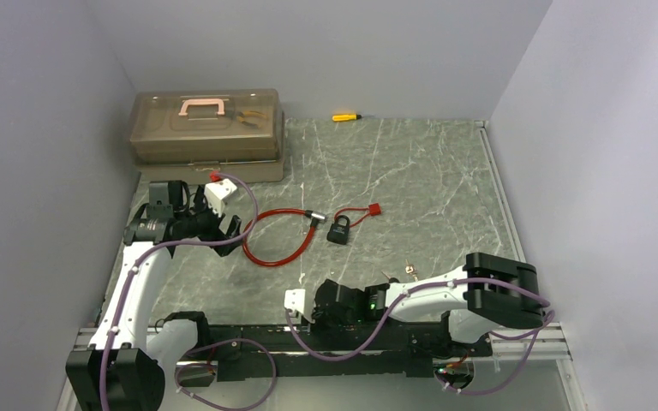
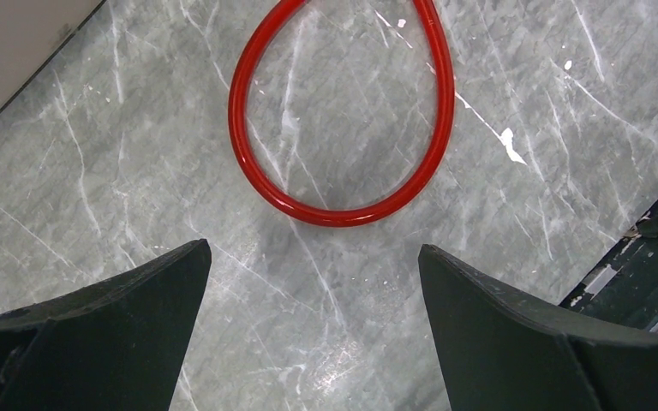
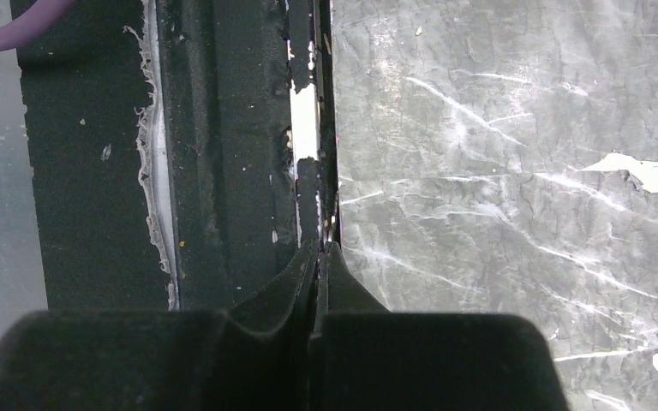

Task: Unlock with the key

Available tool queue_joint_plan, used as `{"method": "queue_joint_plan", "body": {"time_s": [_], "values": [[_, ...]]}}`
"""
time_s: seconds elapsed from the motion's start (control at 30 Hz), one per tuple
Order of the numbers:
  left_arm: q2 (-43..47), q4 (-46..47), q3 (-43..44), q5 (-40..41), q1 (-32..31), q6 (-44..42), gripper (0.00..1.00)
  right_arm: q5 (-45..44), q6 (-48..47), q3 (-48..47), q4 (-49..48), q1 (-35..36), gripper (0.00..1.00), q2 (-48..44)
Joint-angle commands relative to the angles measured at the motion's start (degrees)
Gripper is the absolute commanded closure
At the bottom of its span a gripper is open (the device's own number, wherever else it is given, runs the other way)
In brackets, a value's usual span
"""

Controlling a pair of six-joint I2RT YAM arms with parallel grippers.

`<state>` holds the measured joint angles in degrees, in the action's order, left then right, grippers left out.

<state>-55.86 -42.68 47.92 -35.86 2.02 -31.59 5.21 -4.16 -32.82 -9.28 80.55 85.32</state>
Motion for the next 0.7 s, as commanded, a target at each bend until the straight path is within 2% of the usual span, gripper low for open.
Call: {"method": "queue_joint_plan", "body": {"time_s": [0.0,0.67], "values": [[1.9,1.2,2.0,-2.5,0.2,1.1,0.01,-2.0,-1.2,-0.2,1.8,-1.8,1.00,1.7],[3.3,1.9,0.2,-3.1,0.2,1.9,0.01,-4.0,-3.7,-0.3,3.7,-7.1,1.00,-12.2]]}}
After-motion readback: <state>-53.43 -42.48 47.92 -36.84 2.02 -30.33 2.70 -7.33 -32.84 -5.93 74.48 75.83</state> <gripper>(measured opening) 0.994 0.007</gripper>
